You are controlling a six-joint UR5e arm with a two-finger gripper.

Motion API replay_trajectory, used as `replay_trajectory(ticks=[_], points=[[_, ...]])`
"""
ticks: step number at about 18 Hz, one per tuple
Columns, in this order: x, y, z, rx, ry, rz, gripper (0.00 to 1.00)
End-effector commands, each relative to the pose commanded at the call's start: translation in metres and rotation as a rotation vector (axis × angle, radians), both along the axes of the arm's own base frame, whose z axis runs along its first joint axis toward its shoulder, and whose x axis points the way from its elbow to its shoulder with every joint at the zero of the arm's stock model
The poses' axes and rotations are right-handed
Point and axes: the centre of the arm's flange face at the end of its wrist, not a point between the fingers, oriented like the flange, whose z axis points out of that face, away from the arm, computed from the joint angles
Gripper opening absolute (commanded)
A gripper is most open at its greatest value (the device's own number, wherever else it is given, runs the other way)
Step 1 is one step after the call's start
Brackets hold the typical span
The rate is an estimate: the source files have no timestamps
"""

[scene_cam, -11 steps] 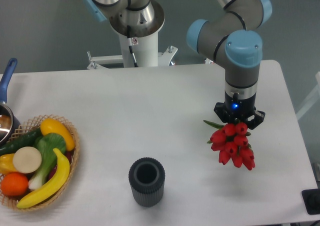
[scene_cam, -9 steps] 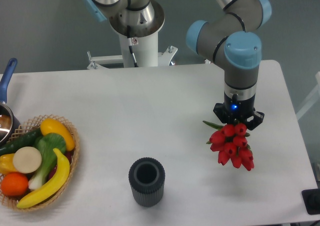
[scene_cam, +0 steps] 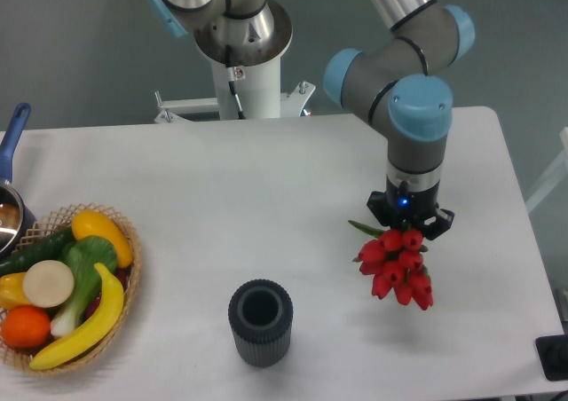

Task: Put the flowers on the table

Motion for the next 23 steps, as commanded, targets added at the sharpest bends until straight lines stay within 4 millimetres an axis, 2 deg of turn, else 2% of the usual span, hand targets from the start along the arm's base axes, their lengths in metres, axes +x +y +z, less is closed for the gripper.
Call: replay_trajectory(ticks=[1, 2, 3, 6, 10, 14, 17, 20, 23], points=[[0.000, 0.001, -0.001, 0.006, -0.001, -0.003, 0.59], [0.000, 0.001, -0.002, 0.010, -0.004, -0.004, 0.84], [0.001, 0.000, -0.008, 0.004, -0.011, -0.002, 1.00], [0.007, -0.004, -0.020, -0.009, -0.026, -0.001, 1.00], [0.009, -0.005, -0.016, -0.008, -0.020, -0.002, 1.00], [0.005, -0.009, 0.003, 0.006, 0.012, 0.005, 1.00], [-0.002, -0.024, 0.016, 0.020, 0.041, 0.029, 1.00], [-0.005, -0.041, 0.018, 0.022, 0.039, 0.055, 1.00], [-0.001, -0.040, 0.018, 0.020, 0.038, 0.050, 1.00]])
